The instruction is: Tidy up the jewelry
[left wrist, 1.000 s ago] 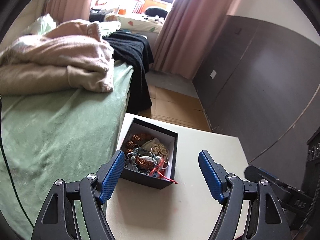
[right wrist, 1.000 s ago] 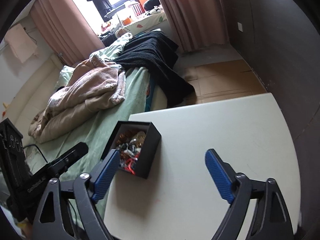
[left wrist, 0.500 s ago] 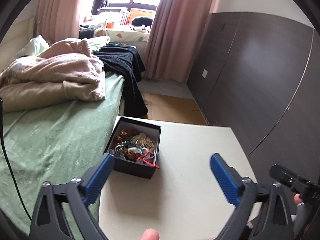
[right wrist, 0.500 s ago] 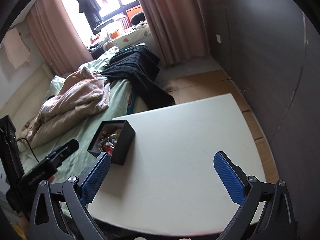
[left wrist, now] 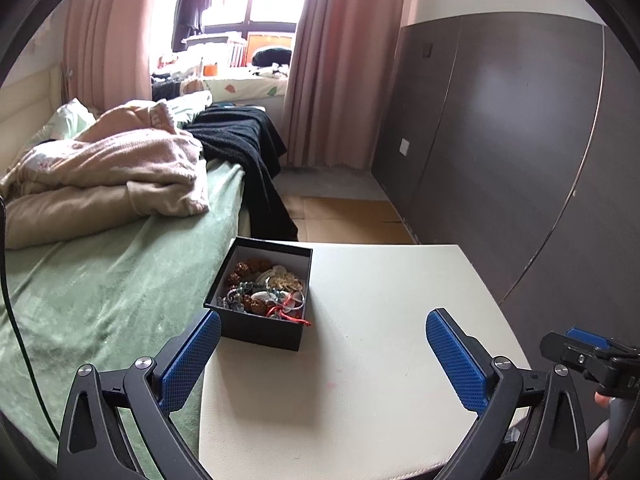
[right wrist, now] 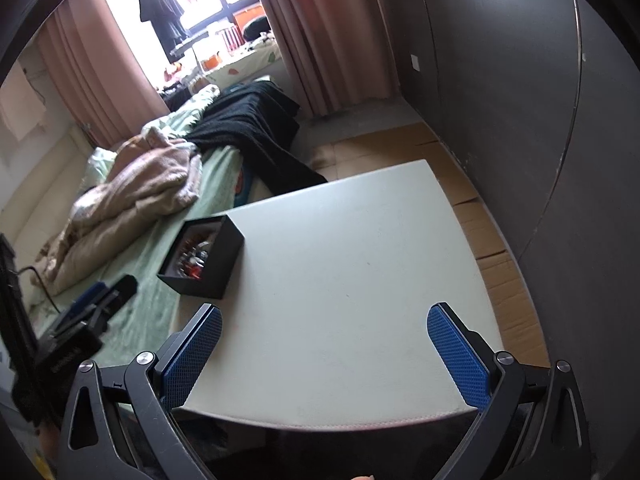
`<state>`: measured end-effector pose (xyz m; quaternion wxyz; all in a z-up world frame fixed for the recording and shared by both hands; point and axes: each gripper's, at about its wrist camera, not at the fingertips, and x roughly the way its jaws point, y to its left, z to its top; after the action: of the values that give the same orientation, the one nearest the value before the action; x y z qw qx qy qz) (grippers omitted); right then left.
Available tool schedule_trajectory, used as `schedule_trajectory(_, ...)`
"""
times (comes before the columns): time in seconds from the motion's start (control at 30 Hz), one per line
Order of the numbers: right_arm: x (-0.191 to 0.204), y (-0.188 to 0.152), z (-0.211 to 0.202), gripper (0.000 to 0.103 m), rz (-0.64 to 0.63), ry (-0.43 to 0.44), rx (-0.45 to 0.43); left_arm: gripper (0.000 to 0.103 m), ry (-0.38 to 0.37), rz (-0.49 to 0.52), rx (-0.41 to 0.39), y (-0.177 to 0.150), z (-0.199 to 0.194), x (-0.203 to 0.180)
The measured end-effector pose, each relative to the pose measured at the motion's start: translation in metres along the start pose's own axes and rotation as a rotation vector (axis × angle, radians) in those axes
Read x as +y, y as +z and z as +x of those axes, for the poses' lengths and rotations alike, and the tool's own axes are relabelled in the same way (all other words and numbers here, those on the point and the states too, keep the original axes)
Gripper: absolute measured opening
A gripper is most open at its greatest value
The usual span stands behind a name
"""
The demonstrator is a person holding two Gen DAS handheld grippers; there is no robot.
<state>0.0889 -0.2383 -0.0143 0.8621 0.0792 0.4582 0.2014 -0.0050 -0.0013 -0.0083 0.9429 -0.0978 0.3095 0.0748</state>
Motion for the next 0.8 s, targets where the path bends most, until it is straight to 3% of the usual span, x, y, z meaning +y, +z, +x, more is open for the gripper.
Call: schedule_trajectory(0.8,-0.009,0.0,-0.015,0.103,0.016,0.047,-0.041,0.102,-0.006,0.035,-0.001,-0.003,0.003,-0.018)
